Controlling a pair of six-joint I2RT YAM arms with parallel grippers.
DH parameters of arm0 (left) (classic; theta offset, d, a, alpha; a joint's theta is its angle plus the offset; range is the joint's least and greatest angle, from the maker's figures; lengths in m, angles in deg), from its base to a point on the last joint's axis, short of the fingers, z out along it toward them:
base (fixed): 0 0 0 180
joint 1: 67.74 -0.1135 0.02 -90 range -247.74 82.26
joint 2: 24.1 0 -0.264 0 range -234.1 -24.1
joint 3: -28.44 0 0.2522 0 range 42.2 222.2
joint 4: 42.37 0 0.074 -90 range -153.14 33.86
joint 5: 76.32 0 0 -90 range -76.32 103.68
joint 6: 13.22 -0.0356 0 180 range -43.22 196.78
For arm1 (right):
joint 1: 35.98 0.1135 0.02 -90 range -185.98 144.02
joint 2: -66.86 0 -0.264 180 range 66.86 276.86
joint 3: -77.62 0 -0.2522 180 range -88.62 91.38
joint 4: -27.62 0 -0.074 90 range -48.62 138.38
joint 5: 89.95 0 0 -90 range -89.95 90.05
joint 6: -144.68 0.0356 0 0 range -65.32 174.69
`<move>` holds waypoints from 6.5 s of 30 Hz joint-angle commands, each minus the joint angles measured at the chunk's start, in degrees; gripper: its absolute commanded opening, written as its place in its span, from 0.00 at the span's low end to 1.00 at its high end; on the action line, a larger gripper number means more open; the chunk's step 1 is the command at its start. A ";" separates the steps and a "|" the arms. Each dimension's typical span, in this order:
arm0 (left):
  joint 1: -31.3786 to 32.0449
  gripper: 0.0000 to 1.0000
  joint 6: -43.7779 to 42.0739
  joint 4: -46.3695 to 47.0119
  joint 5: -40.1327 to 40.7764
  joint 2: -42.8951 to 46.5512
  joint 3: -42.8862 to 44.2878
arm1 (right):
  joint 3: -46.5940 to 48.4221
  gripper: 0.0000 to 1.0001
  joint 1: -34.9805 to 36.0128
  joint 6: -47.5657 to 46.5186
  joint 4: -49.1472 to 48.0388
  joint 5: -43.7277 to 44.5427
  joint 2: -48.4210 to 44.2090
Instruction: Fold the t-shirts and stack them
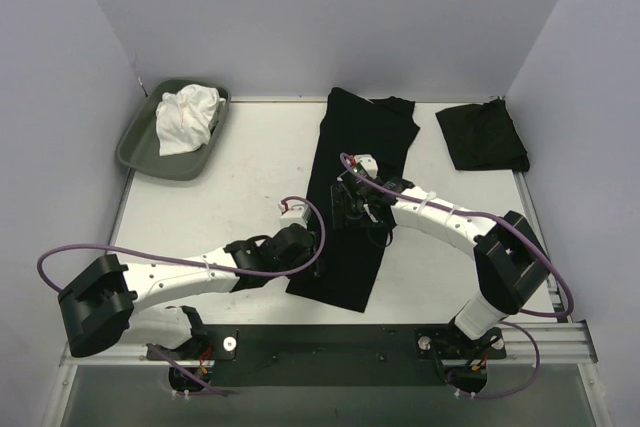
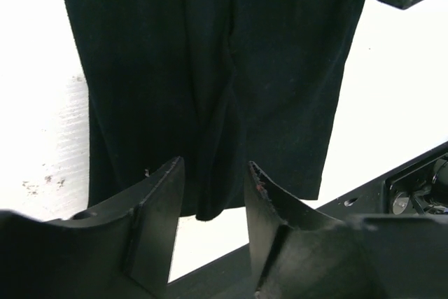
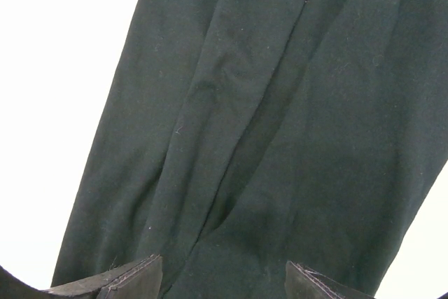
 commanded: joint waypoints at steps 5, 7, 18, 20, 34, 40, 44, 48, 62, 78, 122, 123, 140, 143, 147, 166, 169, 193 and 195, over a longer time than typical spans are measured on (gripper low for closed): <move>-0.08 0.23 0.08 4.05 -1.68 -1.84 2.39 | -0.70 0.70 -0.47 0.44 -0.41 -0.43 0.61; 0.01 0.22 0.08 4.05 -1.94 -2.54 2.56 | -0.70 0.70 -0.47 0.44 -0.50 -0.60 0.78; 0.01 0.41 0.17 3.96 -2.74 -3.87 2.83 | -1.32 0.70 -0.73 0.09 -0.67 -1.13 0.78; 0.01 0.57 0.17 3.35 -2.30 -3.78 3.00 | -1.49 0.70 -0.73 0.09 -0.93 -1.22 0.69; 0.09 0.60 0.52 5.19 -2.91 -4.66 1.69 | -2.90 0.70 -1.08 0.62 -2.34 -2.54 0.78; 0.18 0.42 0.96 5.98 -3.26 -5.54 1.42 | -3.34 0.70 -1.26 0.71 -2.52 -2.45 0.43; 0.18 0.19 0.87 5.90 -3.17 -5.89 1.51 | -3.51 0.70 -1.26 0.79 -2.60 -2.54 0.61; 0.18 0.00 0.87 5.98 -3.44 -6.50 1.25 | -3.43 0.70 -1.35 0.97 -2.87 -2.54 0.78; 0.09 0.00 0.17 2.65 -1.59 -1.41 2.56 | -1.15 0.69 -1.96 3.25 -9.02 -7.28 3.59; -0.17 0.00 0.08 0.80 -0.63 1.75 2.30 | -1.49 0.67 -1.87 6.33 -15.43 -10.71 7.29; -0.96 0.00 0.26 3.87 -3.00 3.34 0.02 | -3.16 0.13 -2.05 4.57 -6.39 3.17 1.66; -0.87 0.00 0.17 3.96 -3.17 2.99 0.19 | -3.60 0.13 -1.96 4.49 -6.04 3.44 1.49; 3.87 0.93 -0.27 5.89 -7.65 -10.54 7.04 | -6.42 0.77 -1.70 3.61 -2.43 5.81 0.43; 7.56 0.93 -0.36 5.46 -7.13 -13.44 11.25 | -5.45 0.77 -1.70 3.52 -2.08 6.52 0.08; 10.29 0.95 -0.01 5.63 -6.60 -16.78 15.30 | -3.87 0.77 -1.96 3.25 -1.11 7.30 -0.36; 9.42 0.96 -2.99 -7.54 3.85 -1.24 13.64 | -1.58 0.79 -3.11 2.55 -0.23 2.13 -5.72; 6.70 0.96 -3.70 -8.87 3.86 2.28 11.01 | -1.93 0.84 -2.84 4.13 -2.94 -1.64 -5.11; -4.65 0.96 -1.77 -0.08 -1.33 12.65 -6.66 | -14.75 0.83 18.34 22.85 -2.26 4.23 -17.75; -4.65 0.96 -1.77 -0.08 -1.15 13.27 -7.19 | -18.27 0.82 18.60 25.82 -1.73 5.98 -22.05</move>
